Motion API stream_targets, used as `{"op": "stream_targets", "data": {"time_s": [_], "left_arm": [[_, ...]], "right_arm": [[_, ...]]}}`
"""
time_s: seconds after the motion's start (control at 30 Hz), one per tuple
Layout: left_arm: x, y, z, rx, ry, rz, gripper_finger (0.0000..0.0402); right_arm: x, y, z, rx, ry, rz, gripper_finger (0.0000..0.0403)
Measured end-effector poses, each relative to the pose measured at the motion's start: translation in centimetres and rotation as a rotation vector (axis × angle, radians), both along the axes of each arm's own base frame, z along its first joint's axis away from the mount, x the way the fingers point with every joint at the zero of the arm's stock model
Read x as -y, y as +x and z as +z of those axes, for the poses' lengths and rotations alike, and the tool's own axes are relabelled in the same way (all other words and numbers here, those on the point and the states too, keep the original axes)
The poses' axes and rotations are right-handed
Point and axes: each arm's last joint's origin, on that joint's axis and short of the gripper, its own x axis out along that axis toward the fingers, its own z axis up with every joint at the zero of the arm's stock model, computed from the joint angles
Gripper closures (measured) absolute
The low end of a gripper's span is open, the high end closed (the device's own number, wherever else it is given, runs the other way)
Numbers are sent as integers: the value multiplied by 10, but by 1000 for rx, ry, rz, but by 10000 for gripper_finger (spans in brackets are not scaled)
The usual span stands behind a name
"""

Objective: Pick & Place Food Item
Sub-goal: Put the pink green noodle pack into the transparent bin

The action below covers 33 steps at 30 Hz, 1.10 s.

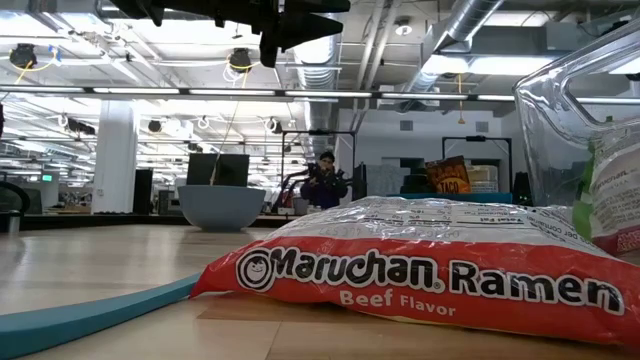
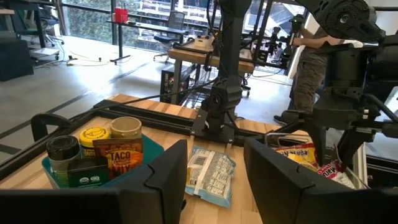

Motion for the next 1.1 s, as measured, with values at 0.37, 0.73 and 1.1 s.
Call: {"op": "stream_targets", "data": {"time_s": [0.37, 0.73, 1.1], "left_arm": [[0, 0, 0, 0, 0, -2, 250], [0, 0, 0, 0, 0, 2, 253], [0, 0, 0, 0, 0, 2, 253]], "right_arm": [[0, -1, 0, -24, 16, 19, 217], [-2, -3, 0, -71, 56, 23, 229], [-8, -13, 0, -132, 91, -28, 267]]}}
